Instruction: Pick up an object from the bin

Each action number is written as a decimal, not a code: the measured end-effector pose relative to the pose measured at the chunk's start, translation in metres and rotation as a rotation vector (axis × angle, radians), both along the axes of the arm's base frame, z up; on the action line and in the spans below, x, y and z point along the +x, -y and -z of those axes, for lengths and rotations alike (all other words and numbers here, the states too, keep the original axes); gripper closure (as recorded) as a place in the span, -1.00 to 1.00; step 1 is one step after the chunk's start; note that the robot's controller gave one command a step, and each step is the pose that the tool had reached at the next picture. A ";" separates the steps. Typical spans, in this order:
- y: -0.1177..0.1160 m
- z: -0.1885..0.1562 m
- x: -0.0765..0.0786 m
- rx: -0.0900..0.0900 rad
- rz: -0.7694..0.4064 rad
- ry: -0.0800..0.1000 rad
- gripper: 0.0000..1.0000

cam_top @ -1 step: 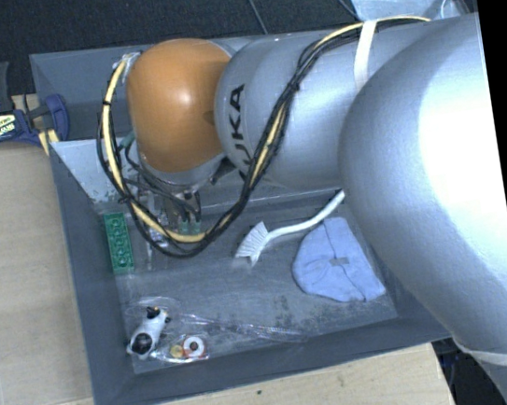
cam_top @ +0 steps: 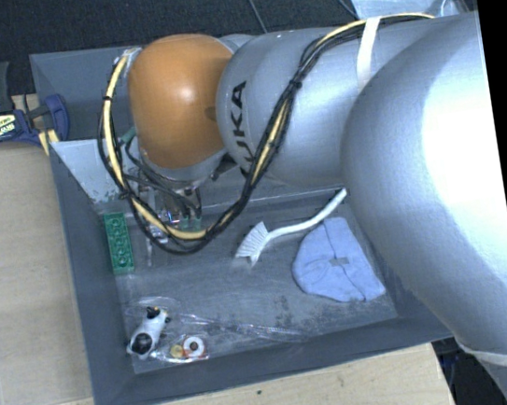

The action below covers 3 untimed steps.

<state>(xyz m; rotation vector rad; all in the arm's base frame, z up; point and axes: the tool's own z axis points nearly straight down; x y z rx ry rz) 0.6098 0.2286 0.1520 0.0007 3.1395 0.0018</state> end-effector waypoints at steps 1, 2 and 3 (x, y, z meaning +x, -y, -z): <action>-0.004 0.079 -0.063 0.000 -0.508 0.006 -1.00; -0.010 0.035 -0.066 0.000 -0.659 0.009 -1.00; 0.042 0.052 -0.127 -0.004 -1.246 0.004 -1.00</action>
Offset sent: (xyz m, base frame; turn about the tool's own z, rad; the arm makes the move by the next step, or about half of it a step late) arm -0.0671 0.0099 -0.0358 -0.6617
